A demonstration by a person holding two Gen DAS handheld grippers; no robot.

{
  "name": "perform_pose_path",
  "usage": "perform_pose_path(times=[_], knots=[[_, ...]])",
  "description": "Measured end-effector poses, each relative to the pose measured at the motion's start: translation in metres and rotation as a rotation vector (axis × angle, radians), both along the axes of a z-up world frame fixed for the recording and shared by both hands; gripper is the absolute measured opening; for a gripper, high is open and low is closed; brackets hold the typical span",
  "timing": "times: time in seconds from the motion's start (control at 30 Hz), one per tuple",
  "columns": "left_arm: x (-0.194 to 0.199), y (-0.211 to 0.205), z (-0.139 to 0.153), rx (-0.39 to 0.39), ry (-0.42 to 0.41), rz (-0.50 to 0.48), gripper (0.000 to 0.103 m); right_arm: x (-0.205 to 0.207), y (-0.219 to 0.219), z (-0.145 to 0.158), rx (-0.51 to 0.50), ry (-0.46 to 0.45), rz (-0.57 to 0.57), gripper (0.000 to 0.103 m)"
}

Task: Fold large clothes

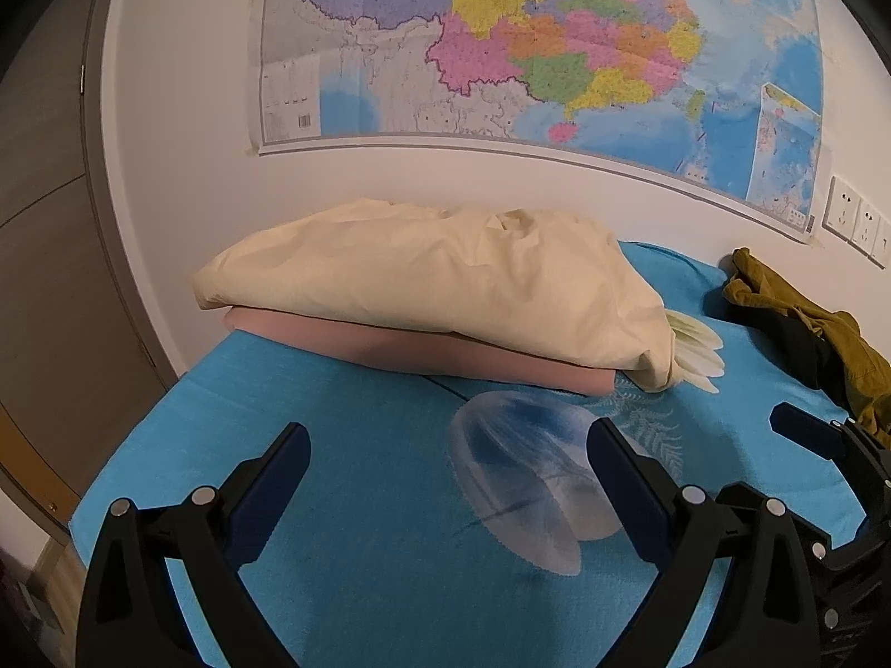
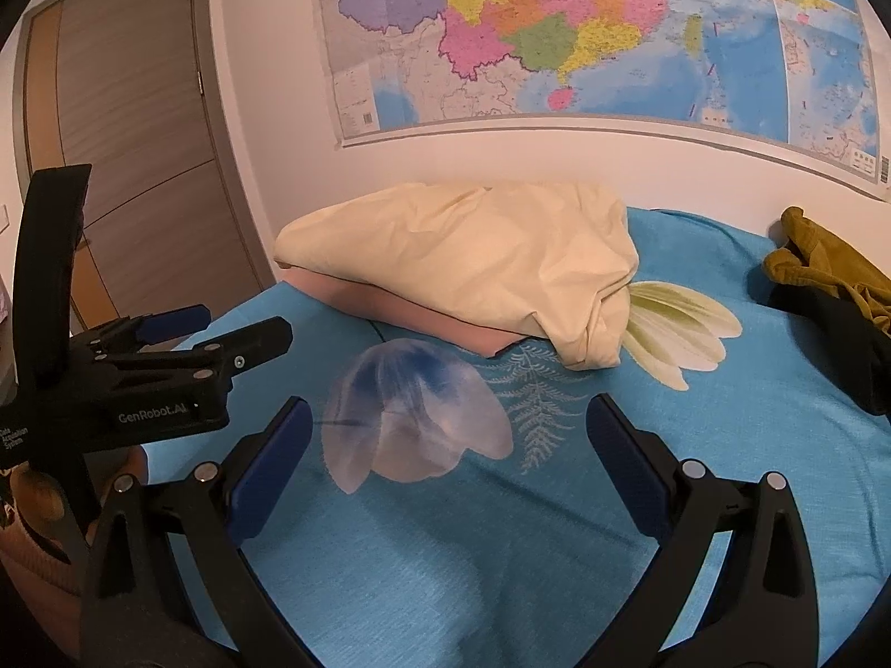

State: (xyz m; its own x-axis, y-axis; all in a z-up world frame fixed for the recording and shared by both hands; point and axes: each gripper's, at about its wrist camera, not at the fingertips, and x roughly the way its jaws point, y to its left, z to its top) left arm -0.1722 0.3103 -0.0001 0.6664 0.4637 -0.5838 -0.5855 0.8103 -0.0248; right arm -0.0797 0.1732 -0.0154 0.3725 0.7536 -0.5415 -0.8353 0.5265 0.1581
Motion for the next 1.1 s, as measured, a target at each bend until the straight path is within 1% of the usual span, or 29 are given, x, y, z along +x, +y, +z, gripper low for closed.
perform_pose_path(times=[0.3,1.1], knots=[[-0.0012,-0.0005,0.0021,0.011,-0.004,0.001,0.096,-0.0019,-0.0005,0.002,0.006,0.002,-0.002,0.097],[-0.0023,0.0016,0.0012,0.006,0.001,-0.003,0.096,-0.0051,0.0007,0.0009,0.004,0.011,0.005,0.097]])
